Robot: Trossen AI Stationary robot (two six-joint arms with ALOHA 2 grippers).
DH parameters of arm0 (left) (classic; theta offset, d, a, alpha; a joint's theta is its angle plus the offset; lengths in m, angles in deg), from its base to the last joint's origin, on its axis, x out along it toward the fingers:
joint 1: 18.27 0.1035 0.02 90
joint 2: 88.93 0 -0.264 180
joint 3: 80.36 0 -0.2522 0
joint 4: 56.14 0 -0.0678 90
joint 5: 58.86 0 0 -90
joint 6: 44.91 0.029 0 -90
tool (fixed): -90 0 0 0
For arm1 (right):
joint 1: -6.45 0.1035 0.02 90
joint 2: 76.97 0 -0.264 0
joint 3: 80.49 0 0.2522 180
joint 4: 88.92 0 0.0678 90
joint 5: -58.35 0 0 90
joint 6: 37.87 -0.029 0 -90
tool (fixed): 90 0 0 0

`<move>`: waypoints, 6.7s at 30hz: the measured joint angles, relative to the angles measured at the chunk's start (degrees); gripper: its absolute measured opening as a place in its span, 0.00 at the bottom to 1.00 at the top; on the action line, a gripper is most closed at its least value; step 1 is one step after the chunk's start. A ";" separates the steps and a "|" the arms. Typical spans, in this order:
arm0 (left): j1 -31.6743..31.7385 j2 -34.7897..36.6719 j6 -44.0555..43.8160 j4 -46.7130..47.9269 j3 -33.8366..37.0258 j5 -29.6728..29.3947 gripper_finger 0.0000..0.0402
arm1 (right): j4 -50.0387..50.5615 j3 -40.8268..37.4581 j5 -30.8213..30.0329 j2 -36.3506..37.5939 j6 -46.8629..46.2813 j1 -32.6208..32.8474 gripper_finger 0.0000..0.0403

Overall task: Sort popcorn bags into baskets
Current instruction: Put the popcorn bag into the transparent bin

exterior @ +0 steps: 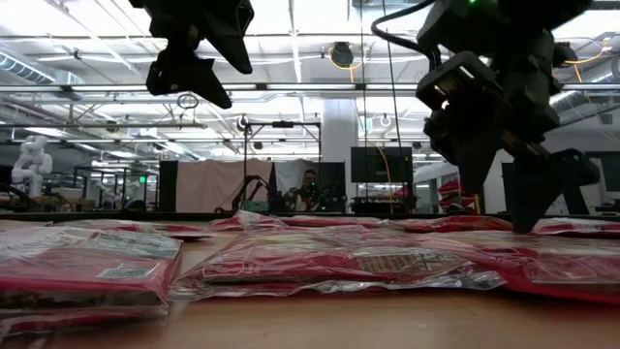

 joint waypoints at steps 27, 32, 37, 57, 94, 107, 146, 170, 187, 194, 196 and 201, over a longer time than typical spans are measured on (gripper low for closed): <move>-0.02 0.00 0.52 0.02 -0.02 -0.43 0.58 | -4.47 -1.09 -5.47 -5.77 4.89 1.64 0.15; -0.02 0.00 0.75 0.01 -0.02 -0.89 0.58 | -6.91 -1.23 -6.11 -5.64 5.67 1.64 0.02; 0.04 0.00 -0.19 -2.85 -0.02 -0.87 0.58 | -10.98 -1.31 -10.49 -2.33 6.24 0.62 0.00; 3.39 -2.84 18.00 -22.05 1.09 -5.31 0.67 | -10.19 -1.20 -19.89 11.31 12.99 -2.25 0.00; 4.81 -18.38 12.79 -62.59 11.47 8.68 0.03 | -12.58 -1.13 -22.41 18.73 21.11 -2.50 0.02; 5.40 -8.68 16.44 -60.67 11.40 12.51 0.01 | -9.15 -1.01 -21.74 31.69 26.09 -1.83 0.38; 6.23 -2.86 15.50 -67.50 11.37 14.21 0.04 | 19.96 31.26 -25.02 13.87 36.24 6.83 0.16; 6.16 5.19 14.82 -54.68 11.38 2.57 0.57 | 42.24 31.24 -19.43 23.30 1.61 16.11 0.03; 4.68 6.58 11.86 -42.51 11.39 3.25 0.45 | 53.74 31.24 -24.20 26.77 -31.64 35.88 0.03; 4.25 6.58 10.08 -41.52 11.39 5.18 0.43 | 58.27 31.24 -24.13 26.75 -38.98 41.31 0.03; 4.11 6.58 10.10 -41.53 11.39 5.18 0.42 | 59.78 31.24 -24.13 26.65 -40.85 42.76 0.03; 3.87 6.58 10.15 -41.51 11.39 5.18 0.41 | 65.45 31.22 -23.89 25.33 -43.69 45.38 0.03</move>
